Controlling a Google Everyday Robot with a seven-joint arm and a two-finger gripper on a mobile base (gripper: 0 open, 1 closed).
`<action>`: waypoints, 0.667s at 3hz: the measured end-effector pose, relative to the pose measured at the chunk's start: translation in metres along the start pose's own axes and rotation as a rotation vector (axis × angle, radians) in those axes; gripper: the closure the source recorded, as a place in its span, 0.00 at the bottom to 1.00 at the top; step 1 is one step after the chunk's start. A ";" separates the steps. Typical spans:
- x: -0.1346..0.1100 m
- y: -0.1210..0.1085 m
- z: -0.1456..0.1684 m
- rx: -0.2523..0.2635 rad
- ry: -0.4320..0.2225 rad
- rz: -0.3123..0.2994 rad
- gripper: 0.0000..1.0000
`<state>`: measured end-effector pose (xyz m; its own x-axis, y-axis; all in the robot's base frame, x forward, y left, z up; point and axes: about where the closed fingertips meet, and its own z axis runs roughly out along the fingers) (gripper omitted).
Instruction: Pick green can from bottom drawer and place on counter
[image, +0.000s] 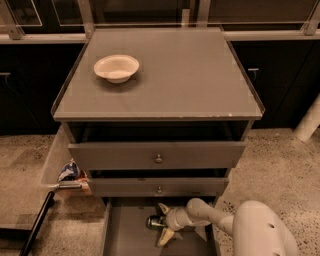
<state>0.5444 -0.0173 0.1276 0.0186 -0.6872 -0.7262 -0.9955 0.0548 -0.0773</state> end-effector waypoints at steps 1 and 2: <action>0.001 -0.001 0.000 0.002 0.000 0.001 0.18; 0.001 -0.001 0.000 0.002 0.000 0.001 0.41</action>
Offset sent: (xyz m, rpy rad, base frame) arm 0.0014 -0.0005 -0.0009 0.0000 -0.0004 -0.0024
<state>0.5458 -0.0178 0.1267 0.0172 -0.6873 -0.7262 -0.9953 0.0571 -0.0777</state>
